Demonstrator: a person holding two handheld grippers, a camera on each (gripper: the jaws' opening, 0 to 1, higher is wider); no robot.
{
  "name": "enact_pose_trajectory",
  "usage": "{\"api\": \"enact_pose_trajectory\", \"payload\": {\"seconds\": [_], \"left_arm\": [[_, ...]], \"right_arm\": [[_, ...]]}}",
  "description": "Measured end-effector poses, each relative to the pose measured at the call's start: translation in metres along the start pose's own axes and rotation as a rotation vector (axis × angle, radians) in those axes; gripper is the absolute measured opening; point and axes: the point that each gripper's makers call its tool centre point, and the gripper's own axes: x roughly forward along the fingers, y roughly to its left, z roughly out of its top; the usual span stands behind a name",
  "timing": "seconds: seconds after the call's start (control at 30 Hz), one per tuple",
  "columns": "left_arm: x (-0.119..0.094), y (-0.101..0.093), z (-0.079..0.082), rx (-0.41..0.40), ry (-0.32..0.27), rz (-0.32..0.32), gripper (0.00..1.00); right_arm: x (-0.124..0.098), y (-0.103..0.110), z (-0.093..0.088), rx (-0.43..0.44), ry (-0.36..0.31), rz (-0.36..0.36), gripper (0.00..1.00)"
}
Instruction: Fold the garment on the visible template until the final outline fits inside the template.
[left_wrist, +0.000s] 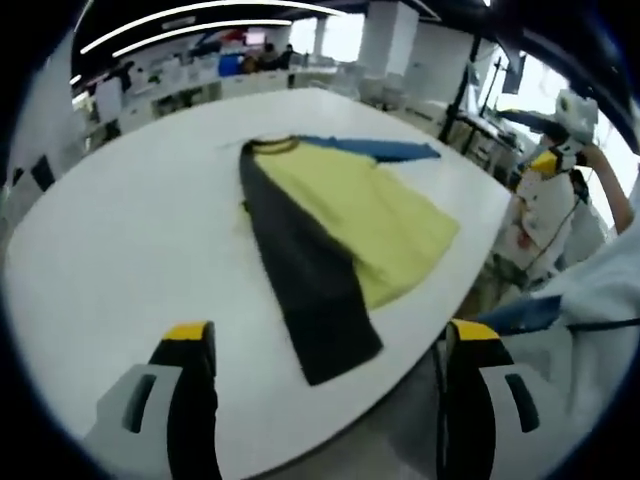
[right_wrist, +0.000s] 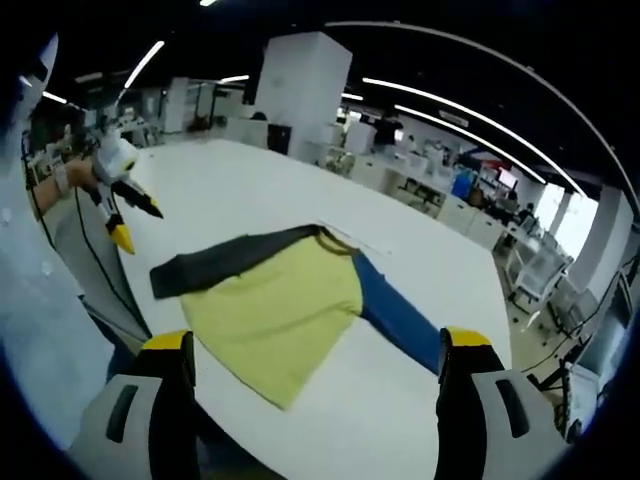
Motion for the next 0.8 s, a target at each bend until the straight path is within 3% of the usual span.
{"api": "enact_pose_trajectory", "payload": {"seconds": [0.4,0.8], "left_arm": [[0.02,-0.002,-0.021,-0.068,0.046,-0.06,0.78],[0.032,0.0,-0.04,-0.18,0.056,-0.088,0.62]], "right_arm": [[-0.003,-0.001,-0.003,0.018,0.004,-0.03,1.0],[-0.003,0.002,-0.004,0.04,0.003,-0.035,1.0]]}}
